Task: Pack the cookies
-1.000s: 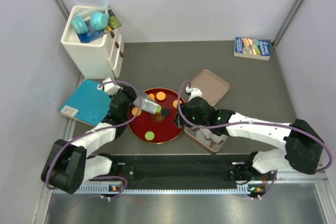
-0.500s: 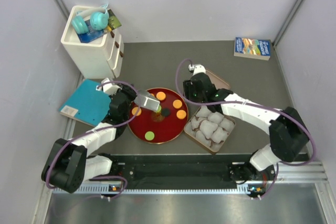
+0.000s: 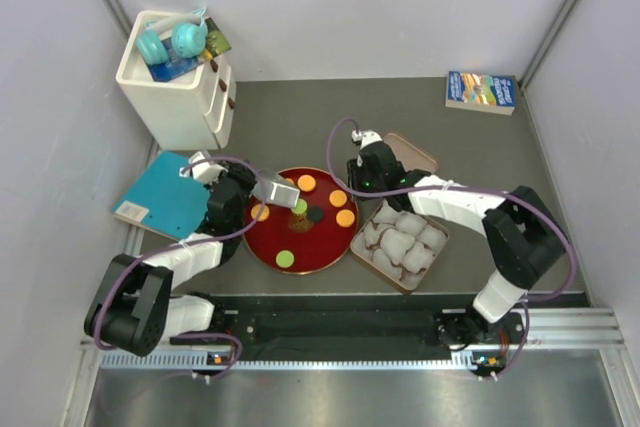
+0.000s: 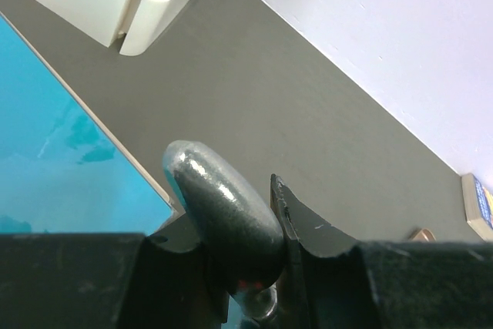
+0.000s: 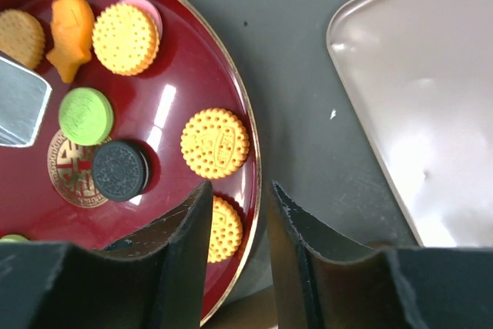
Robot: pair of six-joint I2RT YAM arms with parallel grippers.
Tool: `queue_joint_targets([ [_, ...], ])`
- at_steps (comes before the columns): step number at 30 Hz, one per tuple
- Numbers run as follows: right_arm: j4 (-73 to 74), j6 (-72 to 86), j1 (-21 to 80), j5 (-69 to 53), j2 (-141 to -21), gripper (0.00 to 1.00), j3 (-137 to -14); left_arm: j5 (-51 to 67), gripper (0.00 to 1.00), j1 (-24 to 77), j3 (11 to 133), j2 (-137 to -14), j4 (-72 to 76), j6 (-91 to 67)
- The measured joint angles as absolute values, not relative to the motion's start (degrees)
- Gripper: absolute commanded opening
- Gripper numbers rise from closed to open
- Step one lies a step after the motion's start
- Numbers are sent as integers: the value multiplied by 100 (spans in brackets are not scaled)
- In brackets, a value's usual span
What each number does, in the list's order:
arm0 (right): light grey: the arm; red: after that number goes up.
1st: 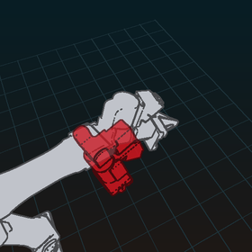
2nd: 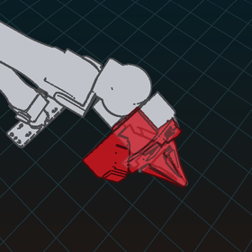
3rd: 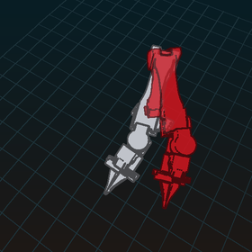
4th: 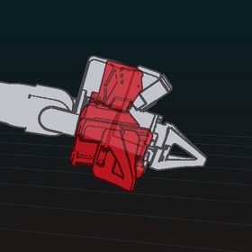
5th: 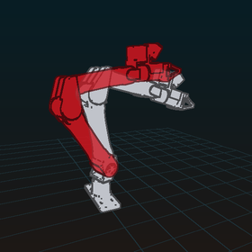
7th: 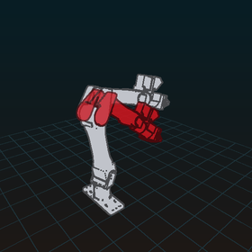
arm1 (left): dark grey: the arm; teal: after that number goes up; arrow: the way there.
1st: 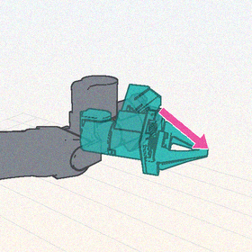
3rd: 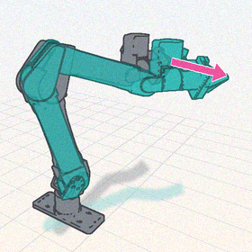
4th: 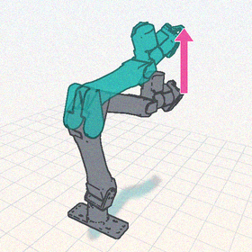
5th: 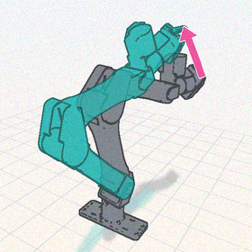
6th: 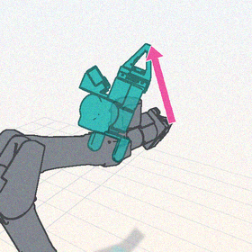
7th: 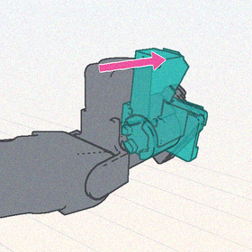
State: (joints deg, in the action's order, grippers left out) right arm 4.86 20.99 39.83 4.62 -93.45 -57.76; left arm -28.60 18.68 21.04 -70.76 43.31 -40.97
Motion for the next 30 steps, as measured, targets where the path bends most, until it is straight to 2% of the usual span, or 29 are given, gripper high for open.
queue_joint_targets([
  [7,379,2108,3979,276,-9817,32,-5774,-2899,0,1780,2051,-7105,4416,-4104],
  [19,49,2206,3920,152,-10125,22,-5666,-2921,0,1728,2034,-7295,4598,-4106],
  [30,14,2231,3885,139,-10143,7,-5623,-2895,0,1723,2034,-7690,4816,-4091],
])
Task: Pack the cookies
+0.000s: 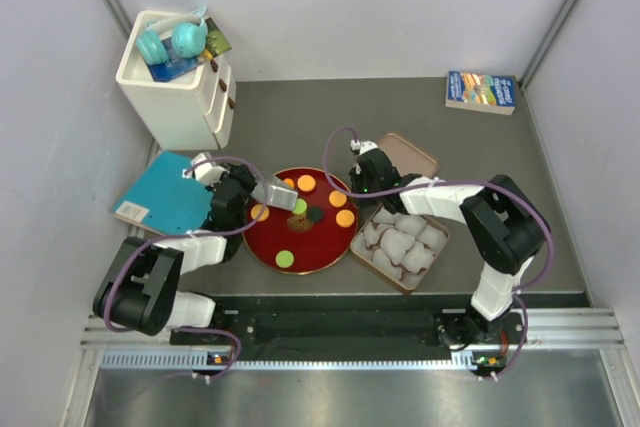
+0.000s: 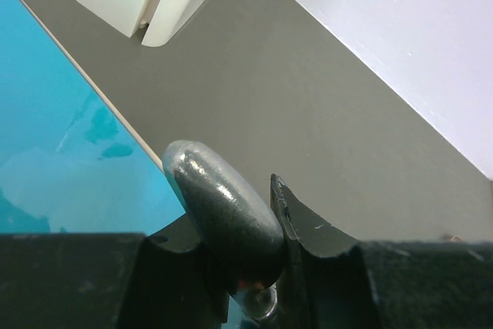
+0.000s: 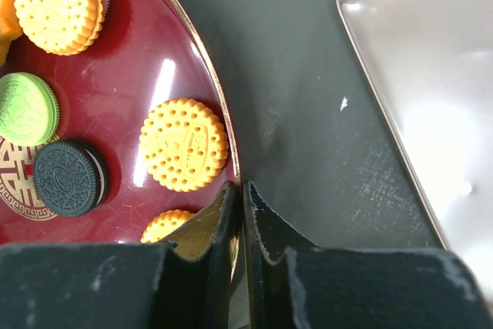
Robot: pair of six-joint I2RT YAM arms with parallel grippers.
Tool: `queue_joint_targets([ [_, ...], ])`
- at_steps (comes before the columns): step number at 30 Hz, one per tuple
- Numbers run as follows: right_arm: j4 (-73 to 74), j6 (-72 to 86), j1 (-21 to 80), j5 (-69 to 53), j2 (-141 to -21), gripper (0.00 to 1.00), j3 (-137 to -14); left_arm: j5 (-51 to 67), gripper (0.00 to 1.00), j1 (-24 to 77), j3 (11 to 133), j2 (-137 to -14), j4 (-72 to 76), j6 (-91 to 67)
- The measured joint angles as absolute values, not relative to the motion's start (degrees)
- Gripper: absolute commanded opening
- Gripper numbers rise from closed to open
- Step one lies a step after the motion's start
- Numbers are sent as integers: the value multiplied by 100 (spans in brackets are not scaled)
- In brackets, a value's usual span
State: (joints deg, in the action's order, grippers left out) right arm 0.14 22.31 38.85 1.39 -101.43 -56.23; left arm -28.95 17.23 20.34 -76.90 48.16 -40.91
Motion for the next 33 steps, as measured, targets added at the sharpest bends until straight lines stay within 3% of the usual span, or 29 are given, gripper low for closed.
queue_joint_targets([
  [8,38,2250,3881,141,-10143,0,-5623,-2593,0,1730,2163,-7741,4751,-3861],
  [21,43,2263,3870,5,-10230,0,-5712,-2399,0,2257,2189,-8018,4814,-3551],
  [33,40,2263,3844,-84,-10241,0,-5717,-3017,0,2692,2615,-8173,4663,-2851],
])
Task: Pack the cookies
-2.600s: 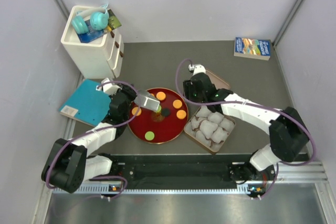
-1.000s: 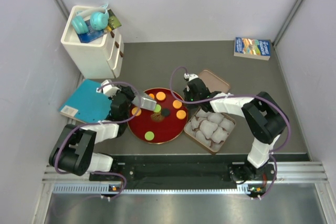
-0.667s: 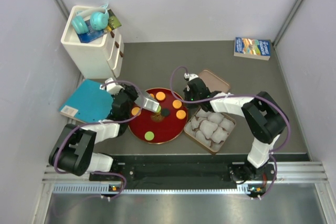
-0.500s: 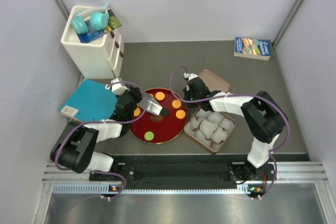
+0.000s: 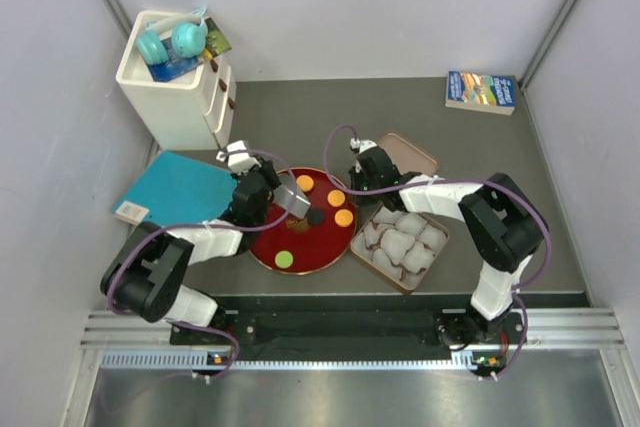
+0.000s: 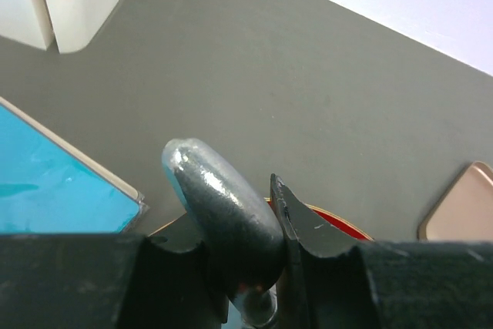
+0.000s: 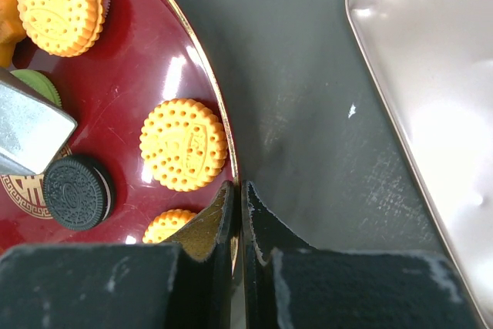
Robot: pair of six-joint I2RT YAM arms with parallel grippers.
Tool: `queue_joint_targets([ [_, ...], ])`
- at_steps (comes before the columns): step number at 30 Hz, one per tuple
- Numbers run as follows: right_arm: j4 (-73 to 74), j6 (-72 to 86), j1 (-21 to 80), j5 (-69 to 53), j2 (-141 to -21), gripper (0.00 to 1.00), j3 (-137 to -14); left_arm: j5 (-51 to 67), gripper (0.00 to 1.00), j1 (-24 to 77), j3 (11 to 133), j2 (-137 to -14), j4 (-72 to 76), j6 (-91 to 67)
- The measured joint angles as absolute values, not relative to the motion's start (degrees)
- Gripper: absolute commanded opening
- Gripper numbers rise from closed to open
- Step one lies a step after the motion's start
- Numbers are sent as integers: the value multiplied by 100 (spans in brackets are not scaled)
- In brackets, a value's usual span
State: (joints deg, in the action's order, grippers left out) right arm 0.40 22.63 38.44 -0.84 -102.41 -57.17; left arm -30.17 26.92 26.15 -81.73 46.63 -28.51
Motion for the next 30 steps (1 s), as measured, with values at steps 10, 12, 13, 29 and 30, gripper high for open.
queue_joint_targets([
  [10,34,2263,3844,-126,-10272,0,-5749,-3216,0,2860,2803,-8527,4936,-2536],
  [12,34,2263,3841,-130,-10274,0,-5749,-3131,0,2860,2714,-8571,5124,-2587],
  [13,34,2263,3841,-134,-10274,0,-5749,-3096,0,2856,2670,-8591,5221,-2633],
  [29,34,2272,3817,-198,-10283,0,-5756,-2300,0,2899,2043,-9017,6318,-3616],
  [30,32,2272,3813,-209,-10283,0,-5756,-2290,0,2934,2012,-9063,6386,-3680],
])
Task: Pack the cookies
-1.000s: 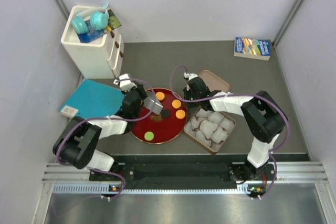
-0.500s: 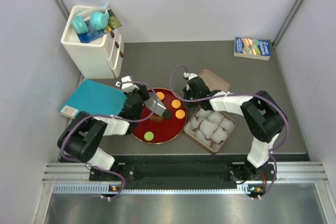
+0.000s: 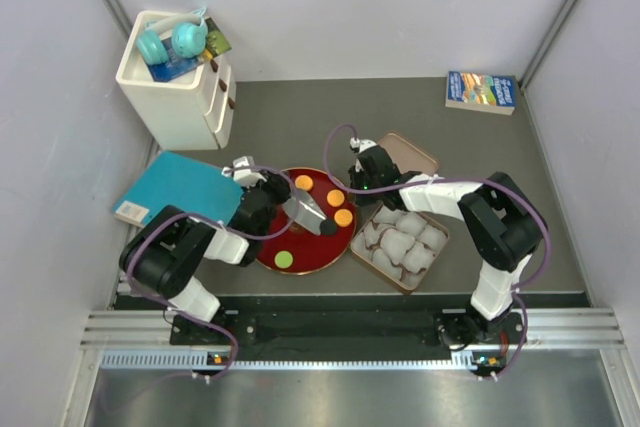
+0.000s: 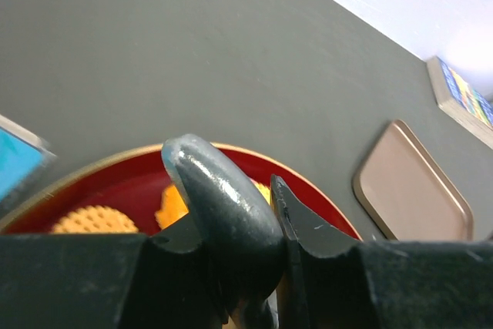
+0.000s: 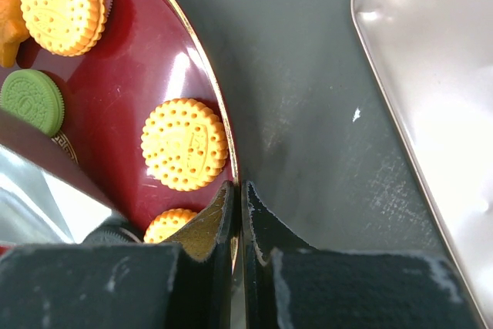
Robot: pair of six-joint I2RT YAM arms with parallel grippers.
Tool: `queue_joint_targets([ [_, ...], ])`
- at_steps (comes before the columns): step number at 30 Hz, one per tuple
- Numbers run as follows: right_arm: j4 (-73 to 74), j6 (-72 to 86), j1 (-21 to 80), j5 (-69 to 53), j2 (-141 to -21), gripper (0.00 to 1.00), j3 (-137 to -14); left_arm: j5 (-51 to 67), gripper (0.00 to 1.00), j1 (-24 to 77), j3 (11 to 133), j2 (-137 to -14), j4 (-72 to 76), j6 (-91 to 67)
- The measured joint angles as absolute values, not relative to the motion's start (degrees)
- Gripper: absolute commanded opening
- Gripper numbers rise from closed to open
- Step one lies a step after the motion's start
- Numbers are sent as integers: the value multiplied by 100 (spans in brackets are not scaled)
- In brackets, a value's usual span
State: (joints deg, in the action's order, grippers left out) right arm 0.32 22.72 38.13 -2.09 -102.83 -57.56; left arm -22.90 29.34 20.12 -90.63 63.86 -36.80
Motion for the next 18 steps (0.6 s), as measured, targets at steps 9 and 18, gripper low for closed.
queue_joint_targets([
  [9,27,2272,3806,-246,-10285,0,-5756,-2158,0,3343,1949,-9426,6733,-4040],
  [18,-49,2274,3806,-316,-10326,0,-5771,-2145,0,3592,1938,-9583,6827,-4303],
])
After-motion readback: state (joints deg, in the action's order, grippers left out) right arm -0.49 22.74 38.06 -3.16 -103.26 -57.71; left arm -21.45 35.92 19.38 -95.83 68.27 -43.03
